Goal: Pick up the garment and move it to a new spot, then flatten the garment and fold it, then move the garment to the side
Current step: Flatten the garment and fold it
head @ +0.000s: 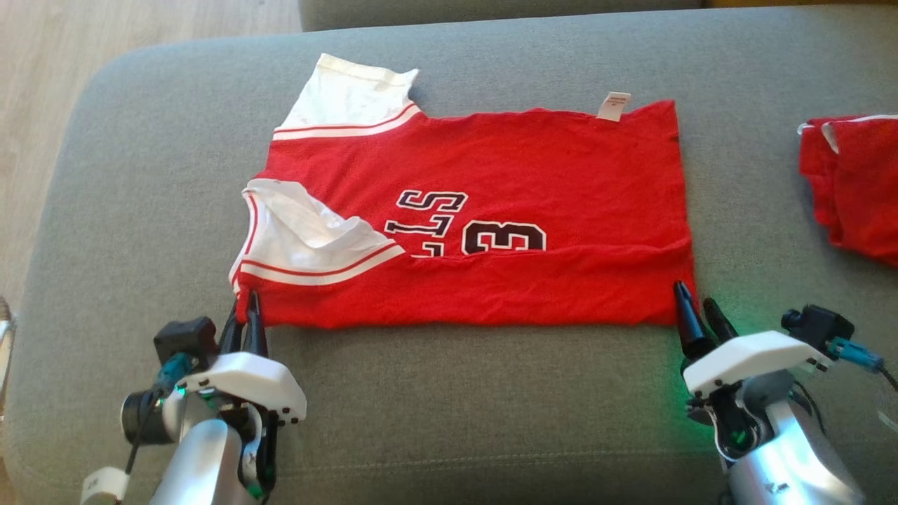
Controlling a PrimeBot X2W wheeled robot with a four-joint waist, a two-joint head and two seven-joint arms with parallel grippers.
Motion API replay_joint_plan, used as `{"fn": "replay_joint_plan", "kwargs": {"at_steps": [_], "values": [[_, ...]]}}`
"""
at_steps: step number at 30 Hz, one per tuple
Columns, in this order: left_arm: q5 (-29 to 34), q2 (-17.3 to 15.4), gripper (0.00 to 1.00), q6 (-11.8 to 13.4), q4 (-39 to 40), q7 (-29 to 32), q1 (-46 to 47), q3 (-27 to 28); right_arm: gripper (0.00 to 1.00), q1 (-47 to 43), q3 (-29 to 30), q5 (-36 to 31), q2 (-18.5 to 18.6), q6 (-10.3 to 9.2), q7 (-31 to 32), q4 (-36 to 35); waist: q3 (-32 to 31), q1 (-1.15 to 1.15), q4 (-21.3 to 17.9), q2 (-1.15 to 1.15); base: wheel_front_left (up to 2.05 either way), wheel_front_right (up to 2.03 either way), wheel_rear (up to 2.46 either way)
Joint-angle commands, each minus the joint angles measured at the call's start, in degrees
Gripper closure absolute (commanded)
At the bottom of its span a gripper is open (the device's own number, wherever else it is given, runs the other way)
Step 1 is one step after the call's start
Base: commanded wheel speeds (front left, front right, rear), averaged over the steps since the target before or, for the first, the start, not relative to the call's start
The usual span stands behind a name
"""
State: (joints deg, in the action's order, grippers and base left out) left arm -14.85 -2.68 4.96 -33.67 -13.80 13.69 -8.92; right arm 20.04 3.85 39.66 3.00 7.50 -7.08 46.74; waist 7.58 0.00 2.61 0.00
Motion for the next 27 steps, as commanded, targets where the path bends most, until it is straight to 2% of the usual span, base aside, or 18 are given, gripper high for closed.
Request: {"fn": "replay_joint_plan", "kwargs": {"at_steps": [1,5,6,7,11,18,27], "values": [[0.08,-0.62,1.0,0.19,2.14,-0.96,0.64,1.3,0.0,2.85,-2.66,1.39,-0.12,-0.01,-0.72,0.95,0.1,0.0,0.38,0.0,0.0,0.0,0.0],[-0.19,-0.67,1.0,0.37,2.71,-0.95,0.14,1.04,0.0,4.66,-6.65,4.62,-0.12,-0.01,-0.95,4.8,0.03,0.0,0.61,0.0,0.0,0.0,0.0],[-0.25,-0.77,1.0,0.42,2.77,-0.91,0.02,1.05,0.58,4.93,-7.75,5.34,-0.12,-0.01,-1.01,5.32,-0.04,0.0,0.57,0.0,0.0,0.0,0.0],[-0.31,-0.89,1.0,0.49,2.8,-0.86,-0.09,1.07,1.0,5.12,-8.74,5.8,-0.12,-0.01,-1.24,5.8,-0.18,0.0,0.52,0.0,0.0,0.0,0.0],[-0.69,-1.31,1.0,0.88,2.8,-0.72,-0.7,1.35,1.0,5.65,-10.95,4.64,-0.12,-0.01,-3.13,8.22,-1.22,0.0,0.03,0.0,0.0,0.0,0.0],[-1.08,-1.92,1.0,0.93,1.78,0.24,-2.91,0.95,1.0,6.14,-10.65,3.43,-0.12,-0.01,-4.79,10.69,-3.88,0.0,-1.49,0.0,0.0,0.0,0.0],[-1.4,-3.77,1.0,1.04,2.12,1.23,-7.16,0.88,1.0,3.45,-11.33,2.12,0.87,-0.01,-2.17,10.51,-5.91,0.0,-1.4,0.0,0.0,0.0,0.0]]}}
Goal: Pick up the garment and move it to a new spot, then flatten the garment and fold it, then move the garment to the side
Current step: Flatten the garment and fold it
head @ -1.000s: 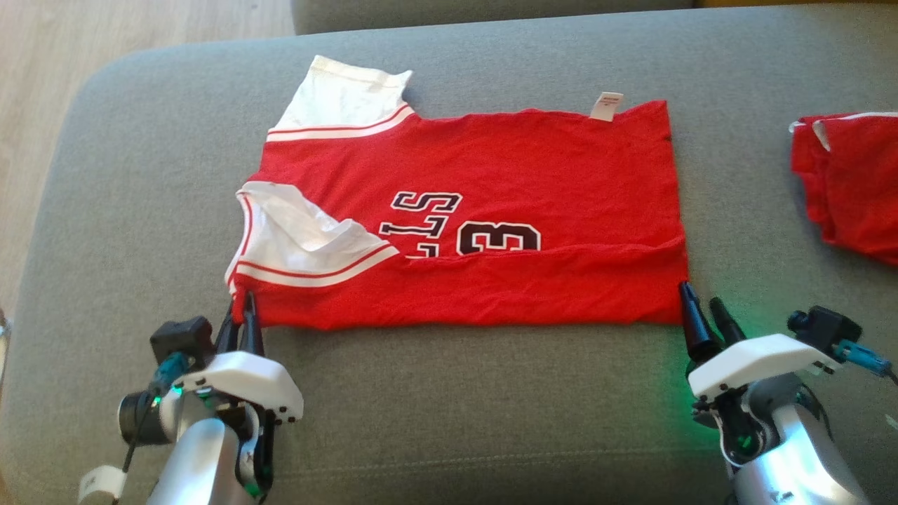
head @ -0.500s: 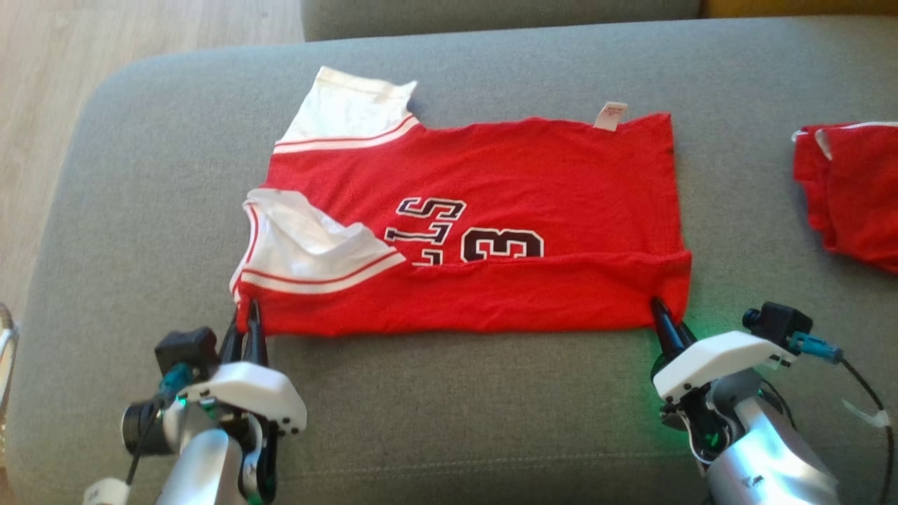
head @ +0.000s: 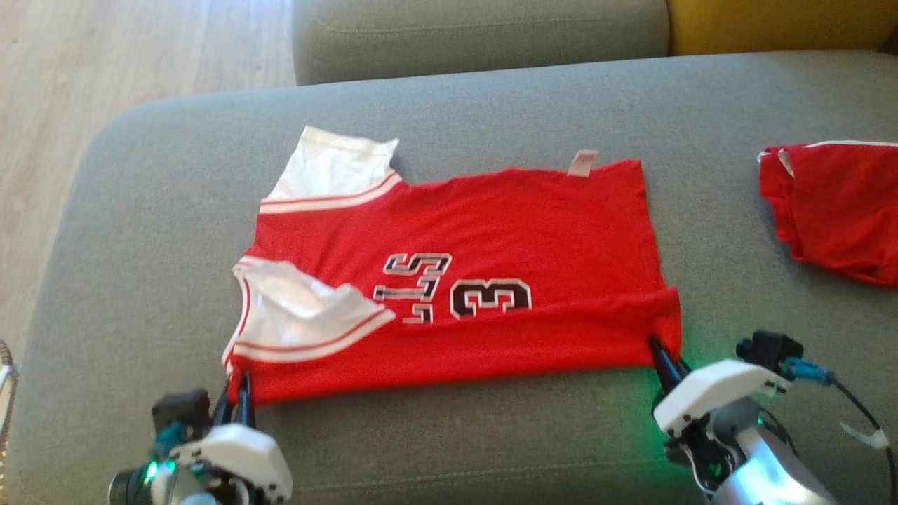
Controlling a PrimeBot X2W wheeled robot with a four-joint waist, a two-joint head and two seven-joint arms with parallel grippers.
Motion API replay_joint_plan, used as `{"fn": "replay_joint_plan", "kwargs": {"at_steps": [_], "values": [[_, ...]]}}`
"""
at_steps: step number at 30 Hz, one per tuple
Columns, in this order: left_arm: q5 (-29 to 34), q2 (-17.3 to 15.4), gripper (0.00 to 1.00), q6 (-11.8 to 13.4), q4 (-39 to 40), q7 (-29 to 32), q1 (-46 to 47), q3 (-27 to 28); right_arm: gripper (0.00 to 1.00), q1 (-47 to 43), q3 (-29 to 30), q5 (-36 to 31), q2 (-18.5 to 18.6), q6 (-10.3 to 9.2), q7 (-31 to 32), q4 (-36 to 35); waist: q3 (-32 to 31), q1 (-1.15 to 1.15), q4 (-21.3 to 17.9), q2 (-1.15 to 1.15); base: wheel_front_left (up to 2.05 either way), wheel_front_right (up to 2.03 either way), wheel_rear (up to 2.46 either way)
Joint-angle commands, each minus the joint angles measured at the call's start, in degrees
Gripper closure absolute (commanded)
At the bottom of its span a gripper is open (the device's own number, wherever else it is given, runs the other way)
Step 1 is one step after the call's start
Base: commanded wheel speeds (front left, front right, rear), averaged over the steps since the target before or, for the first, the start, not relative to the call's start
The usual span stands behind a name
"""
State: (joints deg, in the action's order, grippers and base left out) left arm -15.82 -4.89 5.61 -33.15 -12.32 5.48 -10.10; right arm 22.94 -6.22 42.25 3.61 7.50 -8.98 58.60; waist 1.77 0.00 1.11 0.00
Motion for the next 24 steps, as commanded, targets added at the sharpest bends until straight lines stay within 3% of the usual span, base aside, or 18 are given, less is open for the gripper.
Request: {"fn": "replay_joint_plan", "kwargs": {"at_steps": [1,8,15,16,17,18,19,24], "values": [[-0.45,-1.83,1.0,0.39,1.86,-0.01,0.3,2.0,1.0,0.08,-0.86,-0.4,0.46,-0.01,0.42,-1.23,-0.29,0.0,0.19,0.0,0.0,0.0,0.0],[-0.43,-3.1,1.0,0.38,4.67,1.12,-4.7,1.24,1.0,-3.77,1.48,-1.47,1.05,-0.01,4.58,-2.54,-1.07,0.0,0.75,0.0,0.0,0.0,0.0],[-0.35,-3.2,1.0,1.11,6.24,1.92,-6.4,0.54,1.0,-8.97,3.84,-3.92,0.64,-0.01,8.82,-9.36,-1.52,0.0,0.81,0.0,0.0,0.0,0.0],[-0.2,-3.18,0.96,1.25,6.26,1.83,-6.41,0.37,1.0,-9.79,4.21,-4.3,0.51,-0.01,9.67,-10.71,-1.59,0.0,0.77,0.0,0.0,0.0,0.0],[-0.1,-3.14,0.55,1.37,6.26,1.76,-6.39,0.22,1.0,-10.54,4.66,-4.71,0.39,-0.01,10.49,-12.06,-1.67,0.0,0.73,0.0,0.0,0.0,0.0],[0.02,-3.1,0.28,1.49,6.26,1.69,-6.37,0.05,0.36,-11.28,5.23,-5.16,0.27,-0.01,11.32,-13.45,-1.75,0.0,0.68,0.0,0.0,0.0,0.0],[0.13,-3.05,0.0,1.63,6.22,1.63,-6.34,-0.11,0.0,-11.93,5.77,-5.74,0.15,-0.01,12.11,-14.95,-1.81,0.0,0.63,0.0,0.0,0.0,0.0],[0.05,-2.81,0.0,2.33,6.26,0.84,-5.91,-0.11,0.0,-14.53,9.15,-8.45,-0.46,-0.01,15.57,-23.47,-2.08,0.0,0.32,0.0,0.0,0.0,0.0]]}}
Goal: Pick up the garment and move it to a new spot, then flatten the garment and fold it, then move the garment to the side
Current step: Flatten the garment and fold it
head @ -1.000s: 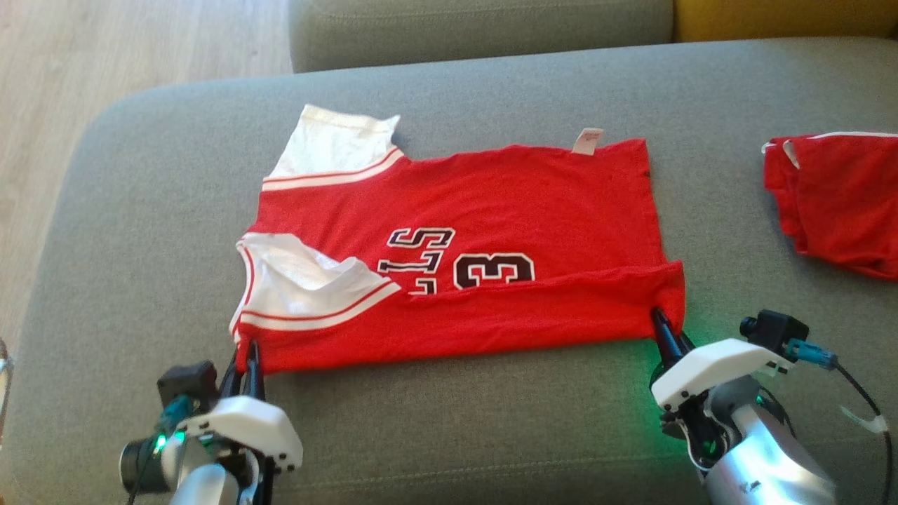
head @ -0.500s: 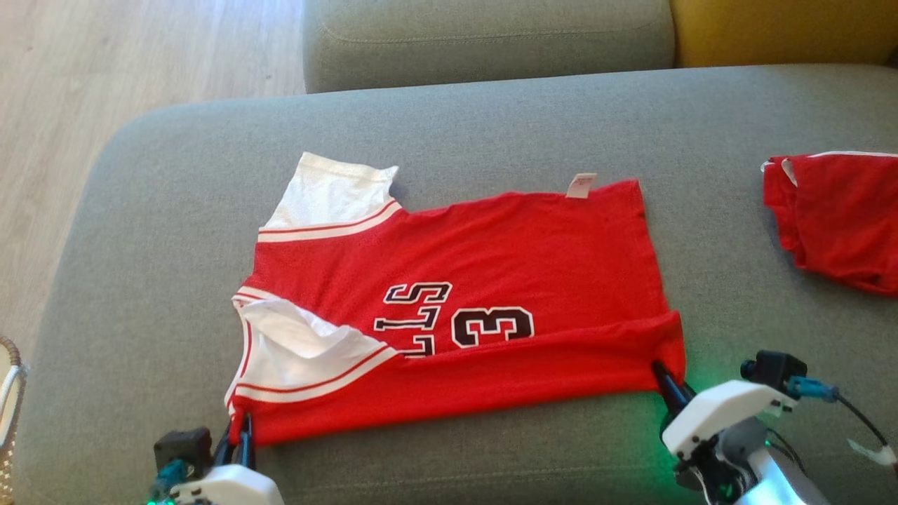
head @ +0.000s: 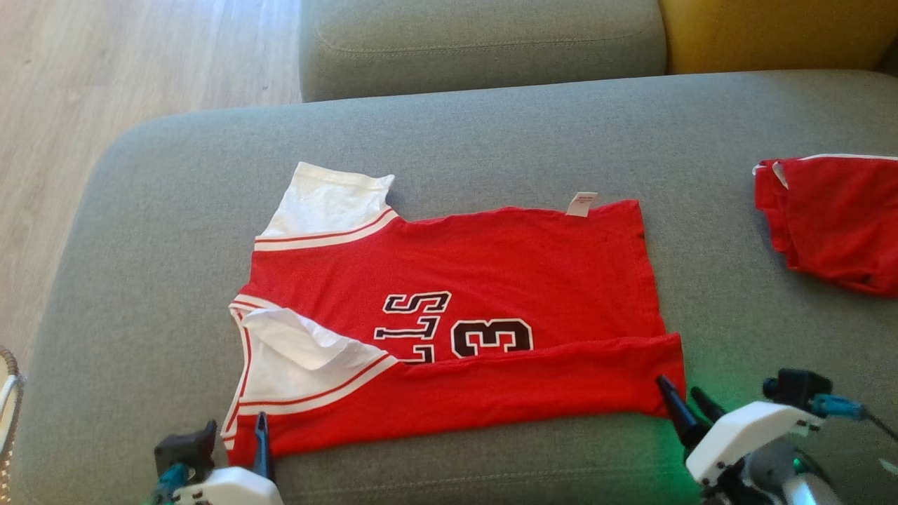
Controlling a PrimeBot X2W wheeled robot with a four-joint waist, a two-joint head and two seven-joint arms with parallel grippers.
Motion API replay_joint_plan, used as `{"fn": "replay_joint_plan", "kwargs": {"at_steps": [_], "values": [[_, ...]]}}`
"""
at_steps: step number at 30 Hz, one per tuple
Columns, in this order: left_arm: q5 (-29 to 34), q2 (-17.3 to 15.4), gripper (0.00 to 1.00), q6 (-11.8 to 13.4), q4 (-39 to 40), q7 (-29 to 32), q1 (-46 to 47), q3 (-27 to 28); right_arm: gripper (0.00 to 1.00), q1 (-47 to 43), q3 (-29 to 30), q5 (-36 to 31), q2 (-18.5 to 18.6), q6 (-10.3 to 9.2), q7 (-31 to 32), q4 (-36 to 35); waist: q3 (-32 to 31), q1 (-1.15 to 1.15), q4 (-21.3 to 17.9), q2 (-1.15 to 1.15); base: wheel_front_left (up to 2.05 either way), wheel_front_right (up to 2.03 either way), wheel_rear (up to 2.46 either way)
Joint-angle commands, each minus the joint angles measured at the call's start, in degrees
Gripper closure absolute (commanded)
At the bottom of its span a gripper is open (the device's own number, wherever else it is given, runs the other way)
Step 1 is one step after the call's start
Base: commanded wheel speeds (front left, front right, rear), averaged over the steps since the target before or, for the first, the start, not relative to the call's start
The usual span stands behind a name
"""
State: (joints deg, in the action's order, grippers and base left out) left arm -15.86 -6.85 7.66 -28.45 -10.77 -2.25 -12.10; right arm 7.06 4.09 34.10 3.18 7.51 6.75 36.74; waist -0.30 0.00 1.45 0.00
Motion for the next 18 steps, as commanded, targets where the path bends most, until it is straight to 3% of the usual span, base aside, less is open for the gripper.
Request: {"fn": "replay_joint_plan", "kwargs": {"at_steps": [1,4,9,15,18], "values": [[0.02,-0.8,0.0,0.48,1.72,-1.05,1.85,2.04,0.0,0.85,-0.46,-0.84,-0.11,-0.02,0.51,-3.39,-0.05,0.0,-0.06,0.0,0.0,0.0,0.0],[-0.28,-1.03,0.0,1.14,3.04,-2.25,2.4,3.05,0.0,-0.22,0.81,-1.82,-0.25,-0.02,1.88,-9.41,-0.08,0.0,-0.14,0.0,0.0,0.0,0.0],[-0.16,-2.2,0.0,1.52,10.41,-3.99,4.98,5.78,0.0,0.34,0.54,-5.38,-0.28,-0.02,-2.16,-21.33,0.4,0.0,-0.61,0.0,0.0,0.0,0.0],[1.01,-4.6,0.0,1.3,16.56,-4.16,8.04,7.37,0.0,3.45,-2.2,-11.56,-0.29,-0.02,-5.87,-27.63,2.75,0.0,-2.24,0.0,0.0,0.0,0.0],[0.8,-6.94,0.0,-0.19,17.53,-1.65,11.49,7.52,0.0,5.8,-3.79,-14.02,-0.29,-0.02,-7.04,-29.87,5.72,0.0,-3.39,0.0,0.0,0.0,0.0]]}}
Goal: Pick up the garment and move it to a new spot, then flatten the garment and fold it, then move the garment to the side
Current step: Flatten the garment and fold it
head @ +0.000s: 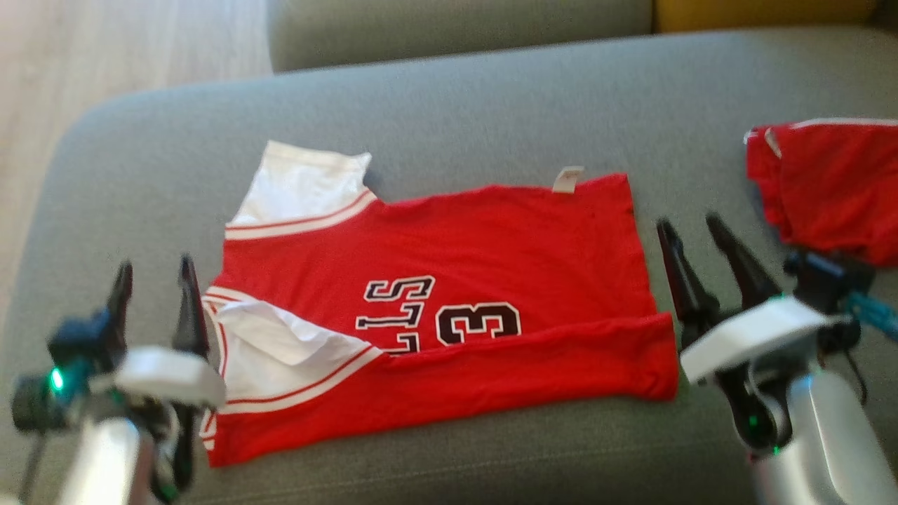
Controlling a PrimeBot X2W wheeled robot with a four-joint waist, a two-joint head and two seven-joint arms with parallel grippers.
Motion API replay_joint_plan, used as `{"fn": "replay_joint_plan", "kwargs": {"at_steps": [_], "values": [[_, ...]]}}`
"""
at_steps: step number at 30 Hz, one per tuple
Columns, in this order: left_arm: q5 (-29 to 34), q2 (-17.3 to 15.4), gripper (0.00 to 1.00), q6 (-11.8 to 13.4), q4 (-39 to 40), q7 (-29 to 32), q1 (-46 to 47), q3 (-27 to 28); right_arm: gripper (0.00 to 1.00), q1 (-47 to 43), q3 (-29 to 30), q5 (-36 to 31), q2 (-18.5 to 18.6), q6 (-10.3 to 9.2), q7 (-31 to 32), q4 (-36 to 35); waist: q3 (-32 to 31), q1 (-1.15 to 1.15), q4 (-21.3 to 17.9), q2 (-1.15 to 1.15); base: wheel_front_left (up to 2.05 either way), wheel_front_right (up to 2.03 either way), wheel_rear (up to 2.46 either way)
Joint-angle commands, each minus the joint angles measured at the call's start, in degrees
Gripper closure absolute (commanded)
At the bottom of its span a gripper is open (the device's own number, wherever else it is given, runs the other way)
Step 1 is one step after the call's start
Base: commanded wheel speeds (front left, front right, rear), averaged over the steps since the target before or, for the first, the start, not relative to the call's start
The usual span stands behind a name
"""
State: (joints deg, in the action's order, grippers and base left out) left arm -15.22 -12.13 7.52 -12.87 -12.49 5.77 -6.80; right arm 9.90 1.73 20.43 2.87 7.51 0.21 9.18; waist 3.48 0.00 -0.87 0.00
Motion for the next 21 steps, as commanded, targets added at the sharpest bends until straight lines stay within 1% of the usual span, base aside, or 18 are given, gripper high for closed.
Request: {"fn": "replay_joint_plan", "kwargs": {"at_steps": [1,6,10,12,15,21], "values": [[0.22,-2.79,0.0,-0.93,1.81,1.76,4.99,1.94,0.0,3.76,-1.9,-1.07,0.01,-0.02,-0.79,-2.82,2.95,0.0,-1.44,0.0,0.0,0.0,0.0],[0.33,-8.52,0.0,-5.39,-0.87,10.62,14.4,0.94,0.0,7.92,-4.23,-2.7,0.01,-0.02,-1.59,-4.77,9.08,0.0,-3.78,0.0,0.0,0.0,0.0],[-1.0,-12.39,0.0,-10.12,-5.94,17.86,23.13,0.2,0.0,11.3,-6.24,-4.02,0.01,-0.02,-2.51,-6.0,13.65,0.0,-6.08,0.0,0.0,0.0,0.0],[-1.44,-14.2,0.0,-11.78,-8.64,21.38,27.07,-0.41,0.0,12.69,-7.2,-3.62,0.01,-0.02,-2.9,-6.48,15.55,0.0,-7.35,0.0,0.0,0.0,0.0],[-1.92,-16.59,0.0,-13.25,-12.08,25.08,32.65,-1.26,0.0,14.47,-8.08,-3.12,0.01,-0.02,-3.43,-7.13,18.12,0.0,-9.17,0.0,0.0,0.0,0.0],[-0.61,-19.75,0.0,-14.3,-18.22,29.21,40.75,-4.34,0.0,15.76,-9.12,-1.48,0.01,-0.02,-3.88,-8.36,21.72,0.0,-11.62,0.0,0.0,0.0,0.0]]}}
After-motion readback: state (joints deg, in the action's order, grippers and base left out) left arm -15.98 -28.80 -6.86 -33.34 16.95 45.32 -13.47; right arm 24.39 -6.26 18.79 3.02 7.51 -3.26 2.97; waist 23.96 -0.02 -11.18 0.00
